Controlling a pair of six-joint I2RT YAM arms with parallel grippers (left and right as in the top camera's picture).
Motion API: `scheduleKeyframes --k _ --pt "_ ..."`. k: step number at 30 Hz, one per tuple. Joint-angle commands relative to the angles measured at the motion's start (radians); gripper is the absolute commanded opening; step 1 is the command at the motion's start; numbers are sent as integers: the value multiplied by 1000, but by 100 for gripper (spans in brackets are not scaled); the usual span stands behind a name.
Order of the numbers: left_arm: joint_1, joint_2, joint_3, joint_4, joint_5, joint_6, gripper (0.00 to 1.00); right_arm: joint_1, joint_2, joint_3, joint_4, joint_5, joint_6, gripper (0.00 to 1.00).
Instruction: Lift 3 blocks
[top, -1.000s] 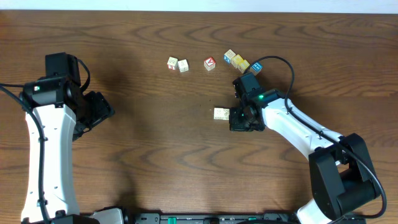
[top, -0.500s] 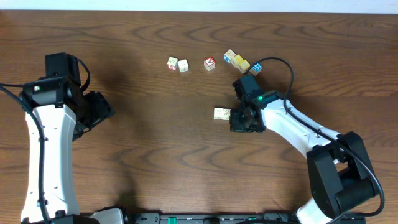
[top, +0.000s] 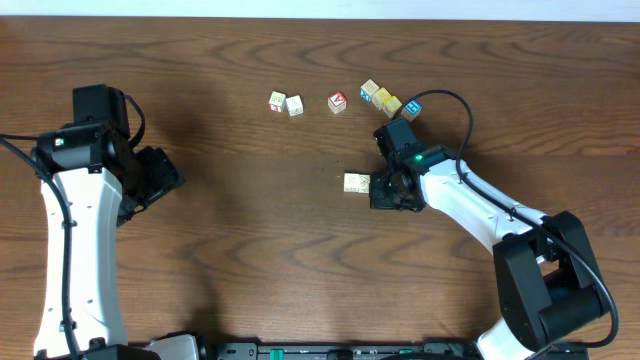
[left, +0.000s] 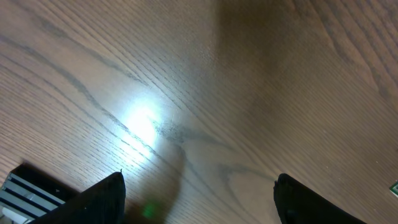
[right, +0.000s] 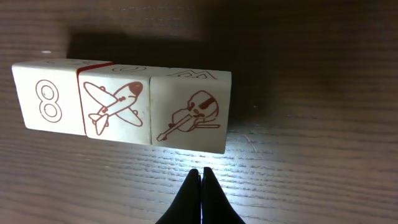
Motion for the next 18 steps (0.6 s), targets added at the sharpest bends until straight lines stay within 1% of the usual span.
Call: scheduleKeyframes --k 1,18 --pt "3 -3 18 -6 -6 -9 77 7 14 -5 6 13 11 1" --pt "3 -3 18 -6 -6 -9 77 7 14 -5 33 14 11 1"
